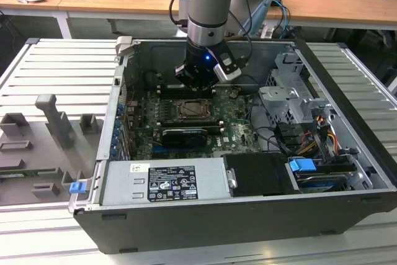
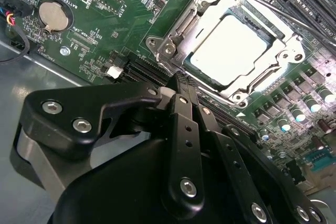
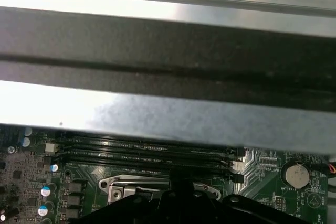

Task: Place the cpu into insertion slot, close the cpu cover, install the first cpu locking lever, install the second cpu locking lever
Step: 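Install the second cpu locking lever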

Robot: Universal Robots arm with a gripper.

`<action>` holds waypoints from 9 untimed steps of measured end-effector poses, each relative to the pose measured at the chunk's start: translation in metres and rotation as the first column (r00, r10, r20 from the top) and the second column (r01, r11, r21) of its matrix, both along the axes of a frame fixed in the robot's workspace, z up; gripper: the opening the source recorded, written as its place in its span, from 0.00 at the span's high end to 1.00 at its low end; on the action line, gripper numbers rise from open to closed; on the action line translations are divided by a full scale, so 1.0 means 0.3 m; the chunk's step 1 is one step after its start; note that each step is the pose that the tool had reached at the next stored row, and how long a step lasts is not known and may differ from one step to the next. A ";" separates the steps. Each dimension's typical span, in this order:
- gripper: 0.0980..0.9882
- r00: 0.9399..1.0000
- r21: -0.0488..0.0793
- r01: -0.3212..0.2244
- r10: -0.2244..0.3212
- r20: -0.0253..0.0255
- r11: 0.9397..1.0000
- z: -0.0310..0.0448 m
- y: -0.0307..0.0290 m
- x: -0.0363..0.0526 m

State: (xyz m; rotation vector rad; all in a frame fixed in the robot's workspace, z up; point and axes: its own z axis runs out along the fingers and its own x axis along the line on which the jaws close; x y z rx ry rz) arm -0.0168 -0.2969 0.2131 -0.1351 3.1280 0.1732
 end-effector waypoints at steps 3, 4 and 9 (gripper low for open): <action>0.99 1.000 0.000 0.000 0.000 0.000 1.000 0.000 -0.002 0.000; 0.99 1.000 0.000 0.000 0.000 0.000 1.000 0.000 -0.002 0.000; 0.99 1.000 0.000 0.000 0.000 0.000 1.000 0.000 -0.006 0.000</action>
